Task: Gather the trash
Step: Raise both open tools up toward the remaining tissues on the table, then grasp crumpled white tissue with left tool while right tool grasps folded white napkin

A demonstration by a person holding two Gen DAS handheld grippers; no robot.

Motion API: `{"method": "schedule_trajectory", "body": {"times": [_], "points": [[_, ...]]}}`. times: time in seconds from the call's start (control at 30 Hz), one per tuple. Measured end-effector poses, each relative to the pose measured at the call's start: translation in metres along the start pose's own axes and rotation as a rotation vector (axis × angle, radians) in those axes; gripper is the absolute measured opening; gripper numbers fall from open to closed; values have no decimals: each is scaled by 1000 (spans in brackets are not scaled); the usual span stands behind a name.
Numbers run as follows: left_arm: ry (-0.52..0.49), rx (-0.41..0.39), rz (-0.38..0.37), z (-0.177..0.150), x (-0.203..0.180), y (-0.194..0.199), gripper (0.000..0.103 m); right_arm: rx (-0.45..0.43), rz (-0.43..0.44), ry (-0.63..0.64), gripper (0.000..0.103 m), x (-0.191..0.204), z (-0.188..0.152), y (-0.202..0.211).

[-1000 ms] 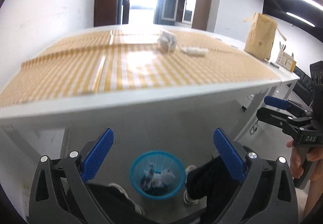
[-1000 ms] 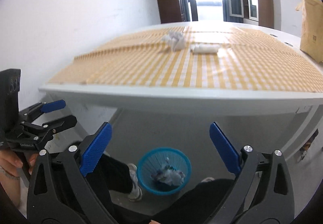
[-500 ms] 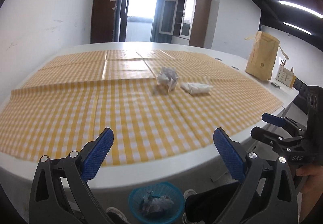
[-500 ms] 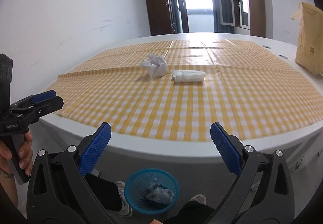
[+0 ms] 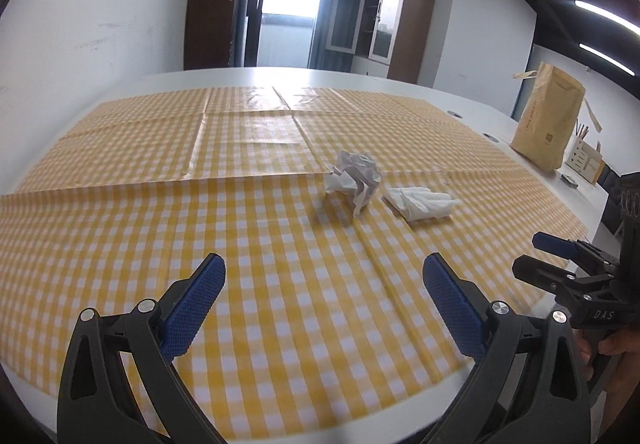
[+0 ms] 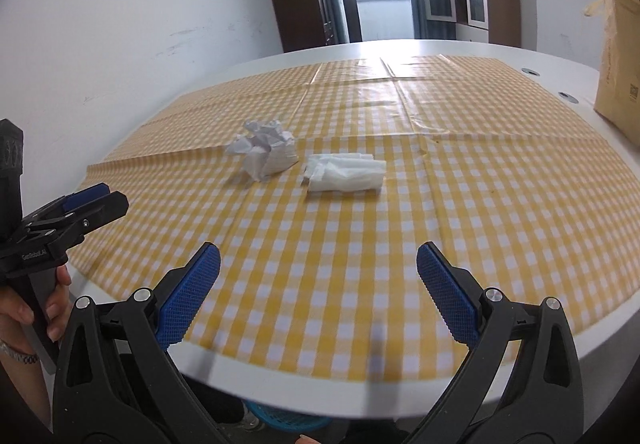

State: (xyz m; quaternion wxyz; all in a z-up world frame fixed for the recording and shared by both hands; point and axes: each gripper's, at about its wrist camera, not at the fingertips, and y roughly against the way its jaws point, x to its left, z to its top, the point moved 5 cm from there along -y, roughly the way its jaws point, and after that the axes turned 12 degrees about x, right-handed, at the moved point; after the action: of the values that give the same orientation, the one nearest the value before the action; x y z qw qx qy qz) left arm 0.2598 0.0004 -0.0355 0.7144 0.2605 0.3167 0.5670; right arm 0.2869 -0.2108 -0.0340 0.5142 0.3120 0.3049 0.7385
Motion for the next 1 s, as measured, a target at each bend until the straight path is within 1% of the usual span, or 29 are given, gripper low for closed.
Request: {"method": "schedule_trajectory", "body": {"times": [0.17,0.27,0.37,0.43,0.47,0.5,0.57,0.6,0.63,0.7,0.77,0.83,0.87,0.9,0.93,0.97,1.0], "points": [[24,53,19,25,5,-27,97,48,18,-5,94,-11,26,-24],[35,87,8,38,6,-42,97,70,-4,-1,94,-16,38,-39],[20,99,-1,56,1,-54,97,100,-13,-7,90,-20,51,-55],[15,117,-18,66,-3,-65,97,108,-22,-13,85,-23,60,-64],[20,143,-47,71,-5,-73,97,104,-35,-11,83,-25,64,-67],[32,166,-59,75,-7,-82,97,112,-51,-4,82,-27,68,-72],[10,186,-38,82,-12,-94,96,141,-61,-9,78,-31,75,-83],[-7,194,-28,85,-16,-99,96,152,-58,-16,74,-33,78,-88],[-18,199,-20,87,-18,-103,96,163,-60,-24,72,-36,80,-92],[-19,213,-16,93,-21,-111,96,191,-55,-44,66,-40,82,-102],[-8,223,-29,98,-22,-118,96,214,-30,-64,63,-43,83,-110],[4,234,-44,100,-22,-124,94,229,-22,-76,52,-46,82,-116],[9,244,-52,100,-22,-128,93,231,-25,-76,50,-47,83,-119],[17,254,-54,99,-22,-131,92,228,-31,-71,45,-46,83,-119],[34,266,-60,96,-20,-134,90,228,-38,-70,42,-46,83,-119],[49,275,-71,94,-20,-137,82,229,-52,-66,39,-45,82,-119],[55,281,-78,92,-21,-139,69,232,-64,-54,30,-45,82,-120]]}}
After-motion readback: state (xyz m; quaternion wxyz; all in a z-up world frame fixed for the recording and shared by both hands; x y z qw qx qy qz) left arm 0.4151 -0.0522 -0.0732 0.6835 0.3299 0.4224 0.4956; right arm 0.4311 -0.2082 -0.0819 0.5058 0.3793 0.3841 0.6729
